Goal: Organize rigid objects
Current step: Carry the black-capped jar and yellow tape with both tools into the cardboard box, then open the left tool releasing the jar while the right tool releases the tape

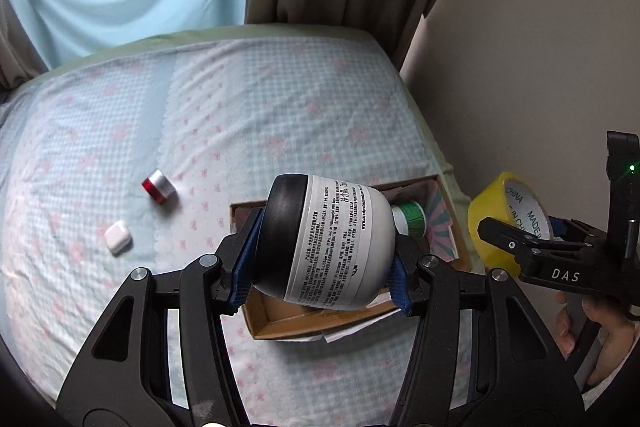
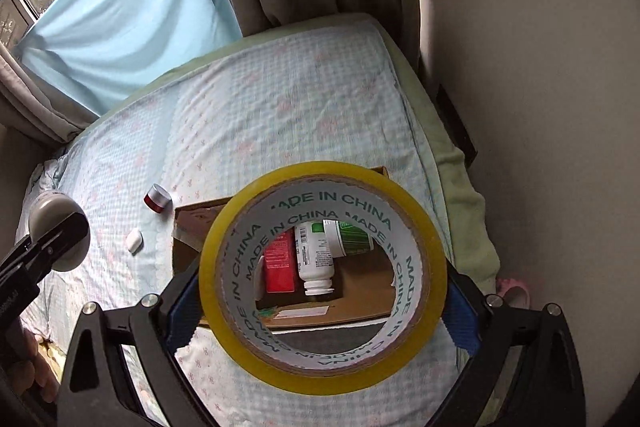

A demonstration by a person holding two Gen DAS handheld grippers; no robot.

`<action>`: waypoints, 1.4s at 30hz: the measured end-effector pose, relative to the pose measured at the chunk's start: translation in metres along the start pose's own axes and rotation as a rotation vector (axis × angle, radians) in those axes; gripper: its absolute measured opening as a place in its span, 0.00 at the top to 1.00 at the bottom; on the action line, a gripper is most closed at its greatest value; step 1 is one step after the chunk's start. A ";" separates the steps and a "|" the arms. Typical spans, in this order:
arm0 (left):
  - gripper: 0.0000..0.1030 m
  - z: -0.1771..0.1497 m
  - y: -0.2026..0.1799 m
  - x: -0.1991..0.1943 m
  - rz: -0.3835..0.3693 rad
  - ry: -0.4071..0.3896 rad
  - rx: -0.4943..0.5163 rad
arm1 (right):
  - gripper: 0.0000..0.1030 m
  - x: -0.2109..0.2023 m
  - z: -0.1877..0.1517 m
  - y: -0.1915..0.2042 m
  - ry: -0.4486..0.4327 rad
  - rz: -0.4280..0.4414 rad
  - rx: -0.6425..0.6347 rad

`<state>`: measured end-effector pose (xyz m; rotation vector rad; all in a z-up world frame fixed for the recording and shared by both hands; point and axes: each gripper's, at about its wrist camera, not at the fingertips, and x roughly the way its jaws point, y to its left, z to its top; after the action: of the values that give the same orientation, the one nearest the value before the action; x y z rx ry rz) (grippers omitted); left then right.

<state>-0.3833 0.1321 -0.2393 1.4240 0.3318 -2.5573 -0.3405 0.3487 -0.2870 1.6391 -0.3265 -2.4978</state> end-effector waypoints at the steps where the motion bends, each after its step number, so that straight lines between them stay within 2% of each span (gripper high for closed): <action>1: 0.51 0.000 -0.002 0.013 0.003 0.020 -0.005 | 0.06 0.007 -0.001 -0.003 0.014 0.005 -0.004; 6: 0.51 -0.002 -0.010 0.071 0.025 0.114 -0.030 | 0.06 0.042 -0.004 -0.007 0.071 0.021 -0.064; 10: 0.51 -0.001 -0.003 0.110 0.048 0.168 -0.039 | 0.06 0.068 -0.009 -0.009 0.101 0.026 -0.115; 14: 0.51 -0.004 0.008 0.141 0.066 0.227 -0.045 | 0.06 0.089 -0.020 -0.005 0.075 0.017 -0.207; 19: 0.51 -0.014 0.010 0.180 0.080 0.318 0.020 | 0.06 0.105 -0.033 -0.005 0.033 0.001 -0.278; 23: 0.51 -0.018 0.011 0.192 0.082 0.345 0.013 | 0.06 0.113 -0.034 -0.009 0.032 0.018 -0.312; 28: 0.51 -0.020 0.003 0.198 0.109 0.371 0.074 | 0.06 0.119 -0.032 -0.007 0.023 0.024 -0.362; 30: 0.51 -0.018 0.002 0.198 0.108 0.371 0.069 | 0.06 0.121 -0.030 -0.004 0.032 0.025 -0.383; 33: 0.50 -0.017 0.003 0.199 0.104 0.385 0.044 | 0.05 0.122 -0.031 0.004 0.020 -0.012 -0.459; 34: 0.47 -0.016 0.003 0.198 0.089 0.397 0.032 | 0.05 0.122 -0.031 0.005 0.015 -0.011 -0.473; 36: 0.15 -0.013 0.001 0.193 0.063 0.389 0.030 | 0.05 0.124 -0.031 0.006 0.015 -0.009 -0.493; 37: 0.01 -0.010 -0.001 0.189 0.067 0.375 0.044 | 0.00 0.124 -0.032 0.007 0.015 -0.018 -0.508; 42: 0.00 -0.002 -0.006 0.177 0.070 0.338 0.081 | 0.00 0.112 -0.035 0.007 -0.025 -0.013 -0.558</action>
<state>-0.4755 0.1277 -0.3911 1.8649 0.2243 -2.2948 -0.3532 0.3127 -0.3980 1.3770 0.3528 -2.3204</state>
